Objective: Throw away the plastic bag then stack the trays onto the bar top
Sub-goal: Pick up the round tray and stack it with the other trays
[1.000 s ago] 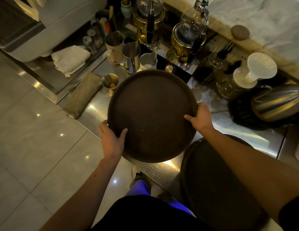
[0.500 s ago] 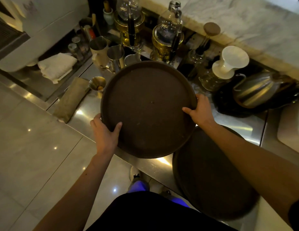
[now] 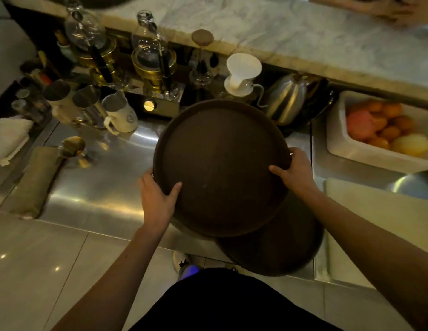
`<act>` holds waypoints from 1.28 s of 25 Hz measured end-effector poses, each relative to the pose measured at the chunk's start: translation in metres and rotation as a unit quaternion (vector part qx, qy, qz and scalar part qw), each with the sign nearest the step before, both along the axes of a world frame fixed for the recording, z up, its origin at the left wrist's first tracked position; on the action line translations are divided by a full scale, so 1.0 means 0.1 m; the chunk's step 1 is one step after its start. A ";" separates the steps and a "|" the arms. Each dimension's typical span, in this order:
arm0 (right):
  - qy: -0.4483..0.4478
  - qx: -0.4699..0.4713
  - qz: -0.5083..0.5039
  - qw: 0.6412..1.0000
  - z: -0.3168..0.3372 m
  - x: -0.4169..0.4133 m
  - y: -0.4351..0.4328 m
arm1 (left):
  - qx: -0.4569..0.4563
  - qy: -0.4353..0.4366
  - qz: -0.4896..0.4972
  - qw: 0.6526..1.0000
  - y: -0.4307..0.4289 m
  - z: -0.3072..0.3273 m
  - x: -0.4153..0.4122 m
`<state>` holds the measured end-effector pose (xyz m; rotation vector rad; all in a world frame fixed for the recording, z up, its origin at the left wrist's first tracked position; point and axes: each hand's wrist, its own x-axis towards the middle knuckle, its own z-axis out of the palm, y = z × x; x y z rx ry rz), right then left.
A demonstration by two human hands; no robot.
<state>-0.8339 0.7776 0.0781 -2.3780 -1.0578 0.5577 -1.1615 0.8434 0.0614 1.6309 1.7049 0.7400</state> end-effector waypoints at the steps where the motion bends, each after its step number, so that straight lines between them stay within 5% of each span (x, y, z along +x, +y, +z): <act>1: -0.001 -0.002 -0.010 1.000 -0.01 0.08 -0.12 | 0.002 0.001 -0.016 1.000 -0.03 0.00 0.09; 13: 0.034 -0.048 -0.116 0.992 -0.30 0.62 -1.35 | -0.046 0.043 -0.165 0.984 -0.45 -0.22 0.91; 32: 0.055 -0.135 -0.104 0.984 -0.65 0.54 -1.68 | -0.103 0.160 -0.169 0.967 -0.75 -0.56 1.00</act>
